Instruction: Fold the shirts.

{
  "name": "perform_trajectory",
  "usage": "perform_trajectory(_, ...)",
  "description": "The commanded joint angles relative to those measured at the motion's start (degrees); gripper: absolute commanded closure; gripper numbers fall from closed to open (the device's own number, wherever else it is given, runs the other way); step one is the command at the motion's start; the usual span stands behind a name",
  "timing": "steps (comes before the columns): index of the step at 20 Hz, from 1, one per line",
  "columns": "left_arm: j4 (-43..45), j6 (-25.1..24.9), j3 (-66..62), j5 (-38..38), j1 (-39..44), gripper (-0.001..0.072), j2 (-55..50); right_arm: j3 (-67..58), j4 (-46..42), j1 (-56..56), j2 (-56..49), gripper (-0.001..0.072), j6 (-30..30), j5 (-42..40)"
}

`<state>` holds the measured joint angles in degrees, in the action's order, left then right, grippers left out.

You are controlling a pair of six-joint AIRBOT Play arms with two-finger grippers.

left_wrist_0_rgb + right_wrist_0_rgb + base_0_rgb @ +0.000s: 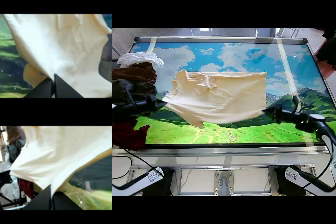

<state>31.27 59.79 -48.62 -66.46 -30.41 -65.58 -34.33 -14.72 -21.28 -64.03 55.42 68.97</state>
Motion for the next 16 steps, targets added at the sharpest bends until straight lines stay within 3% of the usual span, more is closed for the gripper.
perform_trajectory(1,-2.1,-0.2,-8.7,-2.7,-1.6,0.0696,13.2,-13.4,-1.0,0.2,12.8,0.0696,-1.9,10.0)
perform_trajectory(3,-3.2,-0.3,-16.3,-0.6,-5.7,0.0696,23.3,-24.6,-10.0,0.2,22.4,0.0696,1.7,11.0)
perform_trajectory(5,-2.1,-0.3,-24.3,4.3,-12.0,0.0696,31.3,-37.0,-25.1,0.2,30.4,0.0695,7.8,9.9)
perform_trajectory(7,5.0,0.4,-33.7,6.4,-19.2,0.0696,35.6,-49.6,-41.0,0.2,35.8,0.0697,13.2,7.6)
perform_trajectory(9,13.7,5.3,-42.7,4.3,-23.5,0.0697,35.4,-60.4,-52.1,0.2,37.2,0.0698,14.7,6.0)
perform_trajectory(10,14.5,8.2,-45.8,4.2,-24.0,0.0697,34.2,-64.5,-54.6,0.2,36.7,0.0697,14.7,6.0)
perform_trajectory(12,4.5,8.4,-48.7,1.6,-24.0,0.0697,30.7,-67.3,-55.0,0.2,34.1,0.0697,14.6,5.9)
perform_trajectory(14,-5.8,8.3,-48.8,-4.6,-24.0,0.0698,26.3,-66.5,-53.5,0.2,29.0,0.0697,14.6,6.6)
perform_trajectory(16,-9.5,8.4,-48.6,-12.3,-23.0,0.0699,21.4,-64.8,-50.5,0.2,21.5,0.0697,14.4,6.7)
